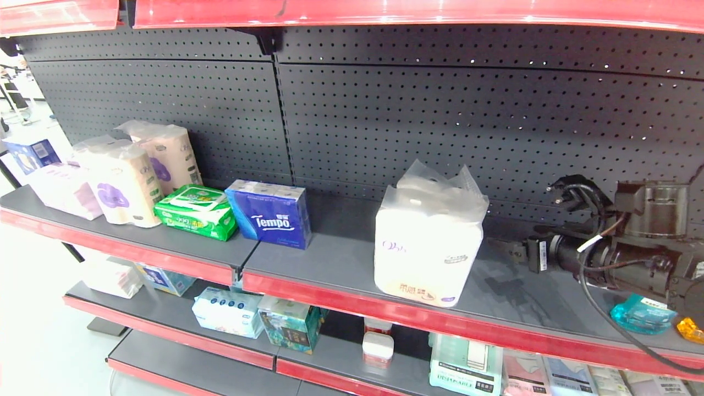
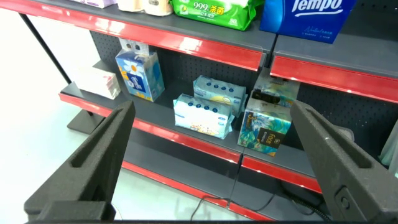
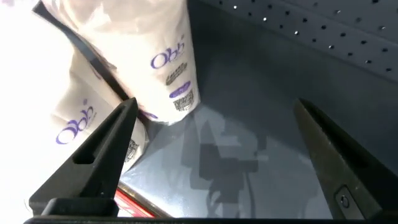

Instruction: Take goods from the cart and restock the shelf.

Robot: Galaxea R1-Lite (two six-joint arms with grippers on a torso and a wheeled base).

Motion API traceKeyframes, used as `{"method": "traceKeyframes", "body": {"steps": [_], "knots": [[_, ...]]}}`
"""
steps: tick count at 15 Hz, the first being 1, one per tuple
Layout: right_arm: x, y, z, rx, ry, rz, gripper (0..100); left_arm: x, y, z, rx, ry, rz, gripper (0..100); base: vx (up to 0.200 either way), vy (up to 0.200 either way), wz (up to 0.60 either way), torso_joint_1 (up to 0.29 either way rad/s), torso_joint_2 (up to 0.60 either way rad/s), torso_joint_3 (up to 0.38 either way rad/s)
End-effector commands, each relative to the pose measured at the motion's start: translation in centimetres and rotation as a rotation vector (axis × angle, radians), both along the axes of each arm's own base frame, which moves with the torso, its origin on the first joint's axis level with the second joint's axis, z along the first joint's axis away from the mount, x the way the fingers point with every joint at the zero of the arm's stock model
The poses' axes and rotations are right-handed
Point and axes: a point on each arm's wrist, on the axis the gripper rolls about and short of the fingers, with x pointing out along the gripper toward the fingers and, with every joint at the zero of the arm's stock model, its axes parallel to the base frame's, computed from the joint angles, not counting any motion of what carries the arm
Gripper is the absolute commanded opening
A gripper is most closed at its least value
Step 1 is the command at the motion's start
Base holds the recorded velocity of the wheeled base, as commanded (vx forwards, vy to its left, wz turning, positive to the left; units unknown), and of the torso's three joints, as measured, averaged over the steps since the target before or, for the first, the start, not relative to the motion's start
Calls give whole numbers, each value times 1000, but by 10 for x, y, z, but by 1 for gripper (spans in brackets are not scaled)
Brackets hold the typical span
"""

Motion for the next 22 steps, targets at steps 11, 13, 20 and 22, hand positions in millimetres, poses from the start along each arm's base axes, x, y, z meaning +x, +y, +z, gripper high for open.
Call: {"method": "traceKeyframes", "body": {"steps": [11,13,20,22], "knots": [[-3,21,-18,-9,71,-24,100,0,0,0,-1,-1,1,100,0,0,0,0,0,0],[-3,23,-19,-8,74,-18,100,0,0,0,-1,-1,1,100,0,0,0,0,0,0],[-2,27,-20,-9,79,-7,100,0,0,0,-1,1,1,100,0,0,0,0,0,0],[-2,30,-20,-9,78,2,100,0,0,0,0,-2,1,100,0,0,0,0,0,0]]}}
